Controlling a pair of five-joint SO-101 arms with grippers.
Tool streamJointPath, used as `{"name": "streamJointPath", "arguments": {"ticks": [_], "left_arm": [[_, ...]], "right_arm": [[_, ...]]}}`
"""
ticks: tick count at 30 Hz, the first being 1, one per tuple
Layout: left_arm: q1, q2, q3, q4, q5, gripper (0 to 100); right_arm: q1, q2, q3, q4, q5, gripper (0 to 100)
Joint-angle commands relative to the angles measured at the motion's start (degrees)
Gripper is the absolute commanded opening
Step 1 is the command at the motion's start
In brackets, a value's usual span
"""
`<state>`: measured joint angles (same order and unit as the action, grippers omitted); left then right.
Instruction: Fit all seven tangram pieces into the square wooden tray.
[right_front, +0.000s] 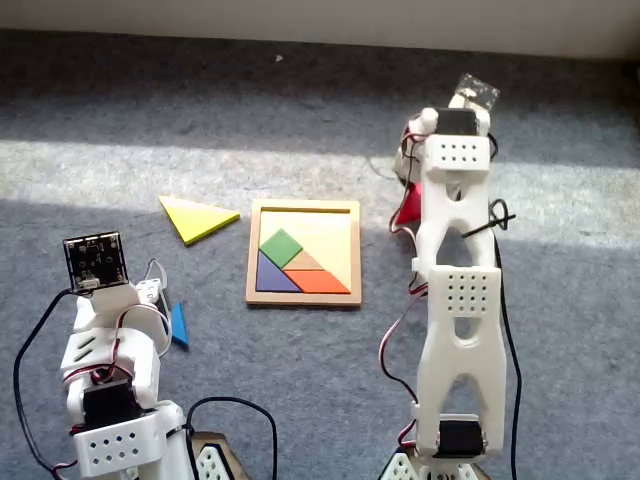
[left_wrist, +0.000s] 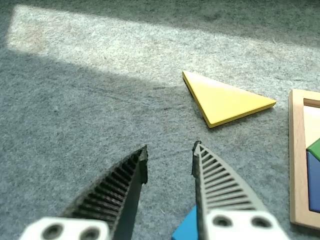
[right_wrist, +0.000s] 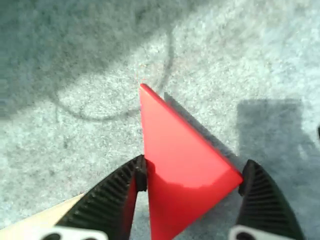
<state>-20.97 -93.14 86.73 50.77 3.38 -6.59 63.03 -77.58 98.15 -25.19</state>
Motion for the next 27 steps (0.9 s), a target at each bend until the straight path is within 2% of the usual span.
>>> {"name": "streamJointPath", "arguments": {"ticks": [1, 14, 18, 27], "left_arm": [[1.01, -0.48, -0.4, -0.09, -0.53, 17], [1.01, -0.48, -0.4, -0.09, -0.53, 17], [1.01, -0.48, -0.4, -0.09, -0.53, 17], [1.01, -0.48, -0.48, -0.09, -0.53, 17]], "right_arm": [[-0.4, -1.63, -5.58, 2.86, 3.69, 24.9], [-0.92, -2.24, -6.81, 3.12, 11.16, 24.9], [-1.8, -6.73, -6.02, 3.12, 12.66, 24.9], [-5.93, -23.96, 17.36, 2.95, 13.19, 24.9]]}}
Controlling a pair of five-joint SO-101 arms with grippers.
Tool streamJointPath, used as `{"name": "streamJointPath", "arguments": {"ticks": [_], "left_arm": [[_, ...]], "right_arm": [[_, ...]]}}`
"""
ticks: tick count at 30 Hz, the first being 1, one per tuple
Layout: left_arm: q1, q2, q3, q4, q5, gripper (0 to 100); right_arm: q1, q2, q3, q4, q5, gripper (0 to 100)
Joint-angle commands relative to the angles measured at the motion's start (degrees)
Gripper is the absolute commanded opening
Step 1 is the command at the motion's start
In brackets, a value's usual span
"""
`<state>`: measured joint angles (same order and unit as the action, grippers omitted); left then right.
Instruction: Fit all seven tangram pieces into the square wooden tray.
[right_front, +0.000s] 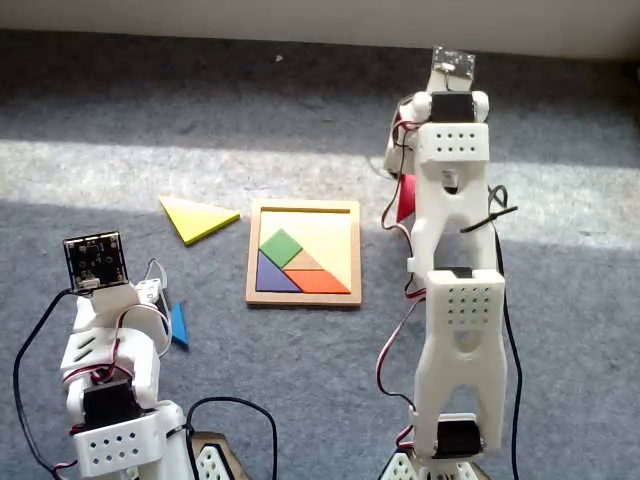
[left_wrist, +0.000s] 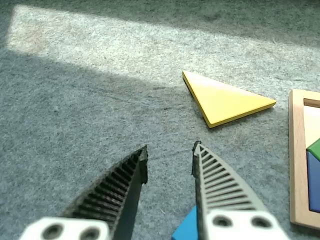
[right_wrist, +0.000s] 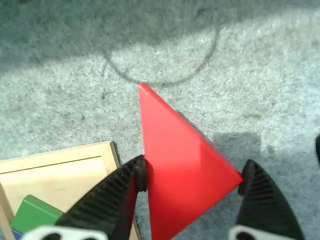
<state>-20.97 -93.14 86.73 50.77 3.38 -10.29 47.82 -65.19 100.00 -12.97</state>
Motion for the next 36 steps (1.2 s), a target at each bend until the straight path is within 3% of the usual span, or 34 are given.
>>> {"name": "streamJointPath", "arguments": {"ticks": [1, 5, 17, 22, 27, 36], "left_arm": [[1.01, -0.48, -0.48, -0.09, -0.53, 17], [1.01, -0.48, -0.48, -0.09, -0.53, 17], [0.84, -0.48, -0.48, -0.09, -0.53, 17], [0.75, -0.48, -0.48, -0.09, -0.53, 17], [0.75, -0.48, -0.66, -0.09, -0.53, 17], [0.66, -0.48, -0.75, 0.0, -0.53, 17]], "right_arm": [[-3.12, -10.51, 7.43, 1.1, 2.11, 24.9], [-6.81, -16.48, 16.31, 1.1, 5.98, 24.9], [-12.35, -28.35, 35.3, 0.75, 6.15, 25.0], [-14.73, -28.7, 40.04, -2.95, 6.42, 25.2], [-17.19, -28.79, 41.98, -3.82, 13.19, 25.2], [-19.47, -28.79, 41.98, -2.77, 16.7, 25.2]]}}
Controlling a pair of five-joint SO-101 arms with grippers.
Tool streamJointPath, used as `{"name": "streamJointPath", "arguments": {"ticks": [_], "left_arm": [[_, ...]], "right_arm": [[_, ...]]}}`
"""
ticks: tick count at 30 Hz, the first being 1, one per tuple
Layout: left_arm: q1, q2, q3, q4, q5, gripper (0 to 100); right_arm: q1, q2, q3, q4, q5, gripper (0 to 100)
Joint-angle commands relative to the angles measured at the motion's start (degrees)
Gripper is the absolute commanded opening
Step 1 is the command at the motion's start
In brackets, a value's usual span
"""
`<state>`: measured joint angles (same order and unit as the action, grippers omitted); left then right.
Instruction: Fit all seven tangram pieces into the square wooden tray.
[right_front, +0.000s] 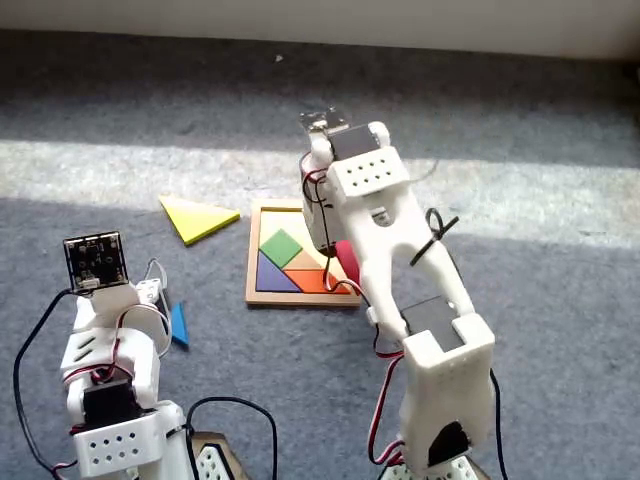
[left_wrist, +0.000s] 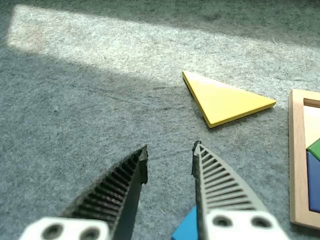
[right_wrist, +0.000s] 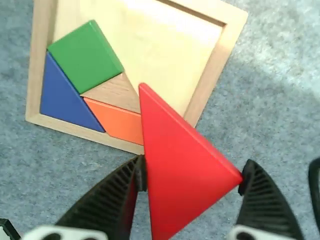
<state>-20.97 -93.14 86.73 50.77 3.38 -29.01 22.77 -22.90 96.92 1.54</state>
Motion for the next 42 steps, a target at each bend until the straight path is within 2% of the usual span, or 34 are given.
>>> {"name": "streamJointPath", "arguments": {"ticks": [1, 8, 16, 33, 37, 42], "left_arm": [[0.66, -0.48, -0.75, 0.09, -0.53, 17], [0.66, -0.48, -0.84, 0.09, -0.53, 17], [0.66, -0.48, -0.84, 0.18, -0.53, 17], [0.66, -0.48, -0.92, 0.18, -0.53, 17], [0.66, -0.48, -0.92, 0.18, -0.53, 17], [0.66, -0.48, -0.92, 0.18, -0.53, 17]], "right_arm": [[-0.75, -3.74, -0.31, 0.31, 2.64, 25.2], [-4.09, -3.3, 0.04, -1.71, 6.59, 25.2], [-4.0, -3.47, 6.02, -11.12, 6.24, 25.0], [-6.73, -1.71, 10.77, -23.78, -29.63, 25.3], [-6.73, 2.68, 10.42, -22.99, -30.24, 26.5], [-6.73, 4.97, 2.33, -14.46, -30.24, 38.9]]}}
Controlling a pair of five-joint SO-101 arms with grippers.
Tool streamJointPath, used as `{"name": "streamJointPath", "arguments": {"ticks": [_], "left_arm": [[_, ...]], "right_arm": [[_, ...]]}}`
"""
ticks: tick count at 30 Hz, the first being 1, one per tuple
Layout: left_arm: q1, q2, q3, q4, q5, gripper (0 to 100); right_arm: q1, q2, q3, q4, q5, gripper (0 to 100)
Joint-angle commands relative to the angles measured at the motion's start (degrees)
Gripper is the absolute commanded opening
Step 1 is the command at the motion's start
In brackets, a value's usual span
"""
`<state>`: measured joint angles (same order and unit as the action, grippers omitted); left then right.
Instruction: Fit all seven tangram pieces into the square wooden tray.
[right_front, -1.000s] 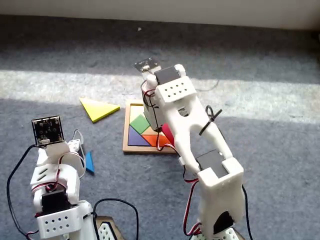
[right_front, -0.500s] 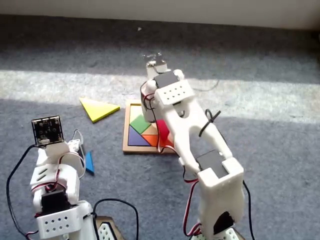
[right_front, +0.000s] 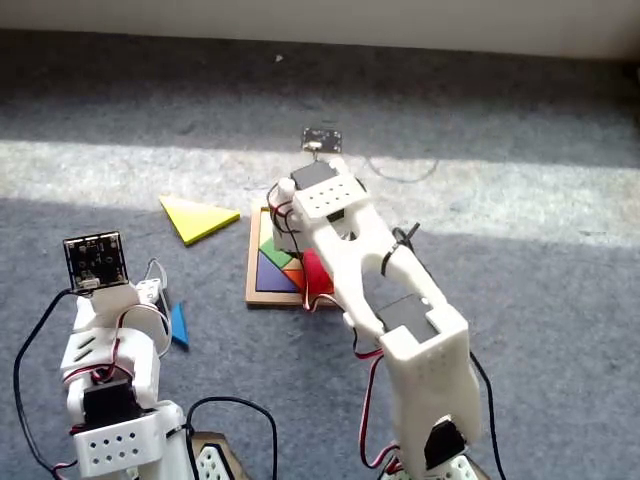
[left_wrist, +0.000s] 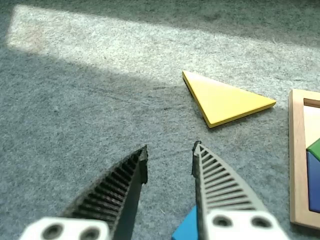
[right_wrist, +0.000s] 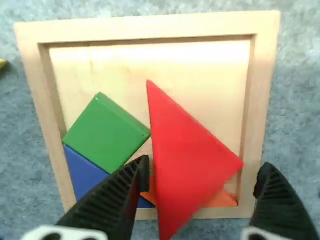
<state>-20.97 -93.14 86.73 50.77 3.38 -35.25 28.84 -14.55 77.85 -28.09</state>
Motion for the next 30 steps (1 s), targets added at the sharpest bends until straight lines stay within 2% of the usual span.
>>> {"name": "streamJointPath", "arguments": {"ticks": [1, 5, 7, 9, 15, 22, 30], "left_arm": [[0.66, -0.48, -0.92, 0.18, -0.53, 17], [0.66, -0.48, -0.84, 0.18, -0.53, 17], [0.66, -0.48, -0.75, 0.18, -0.53, 17], [0.66, -0.48, -0.75, 0.18, -0.53, 17], [0.66, -0.48, -0.75, 0.18, -0.53, 17], [0.66, -0.48, -0.75, 0.0, -0.53, 17], [0.66, -0.48, -0.75, -0.09, -0.53, 17]], "right_arm": [[-0.48, -0.84, -7.87, 6.55, -0.53, 39.6], [-0.48, -0.84, -13.14, 12.62, 4.92, 39.6], [-0.22, -0.84, -15.6, 15.69, 8.09, 36.5], [-0.13, -0.84, -17.89, 18.07, 11.6, 29.2], [0.4, -0.84, -19.38, 21.85, 29.8, 0.0], [5.67, -0.92, -14.02, 22.81, 39.21, 0.5], [5.58, -0.92, -6.73, 22.55, 46.51, 0.5]]}}
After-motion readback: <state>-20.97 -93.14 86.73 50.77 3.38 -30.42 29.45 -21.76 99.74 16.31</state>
